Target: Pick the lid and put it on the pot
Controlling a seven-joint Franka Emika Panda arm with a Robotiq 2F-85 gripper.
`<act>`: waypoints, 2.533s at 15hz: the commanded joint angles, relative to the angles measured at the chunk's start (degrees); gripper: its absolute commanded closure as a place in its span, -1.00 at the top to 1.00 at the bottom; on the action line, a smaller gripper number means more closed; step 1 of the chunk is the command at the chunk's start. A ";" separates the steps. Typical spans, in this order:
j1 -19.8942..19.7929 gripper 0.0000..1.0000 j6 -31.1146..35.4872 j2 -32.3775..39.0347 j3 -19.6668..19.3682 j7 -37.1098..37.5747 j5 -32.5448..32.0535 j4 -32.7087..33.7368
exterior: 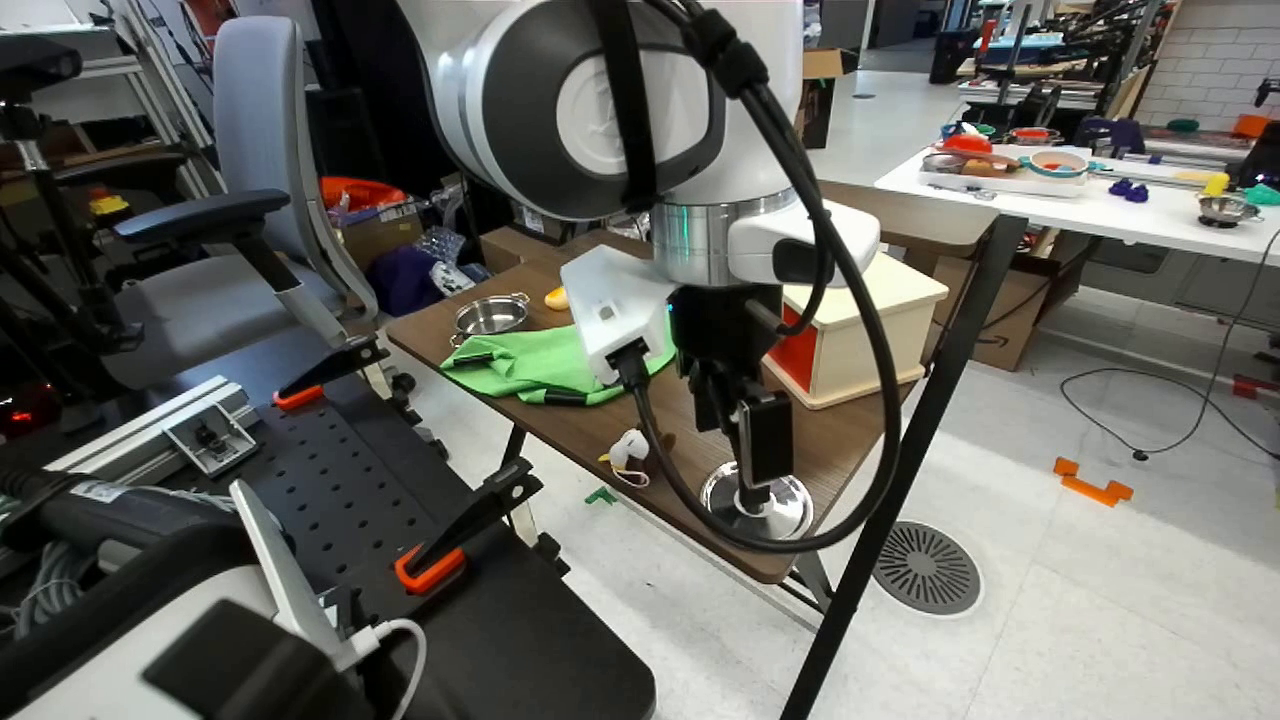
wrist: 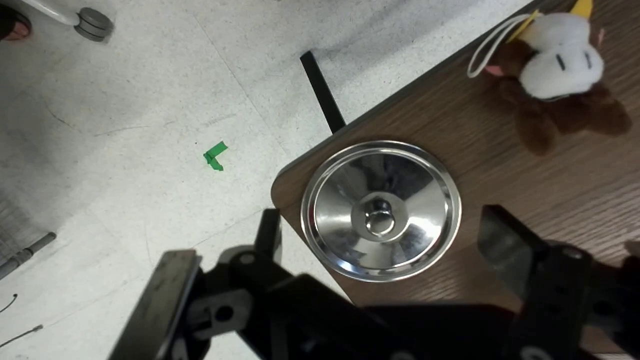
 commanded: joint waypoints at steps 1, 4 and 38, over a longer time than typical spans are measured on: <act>0.77 1.00 1.32 4.11 -0.61 -1.22 1.46 3.36; 1.24 1.00 1.68 6.22 -0.84 -0.92 1.37 4.32; -1.99 -0.89 -0.89 6.63 1.67 -7.04 1.98 9.05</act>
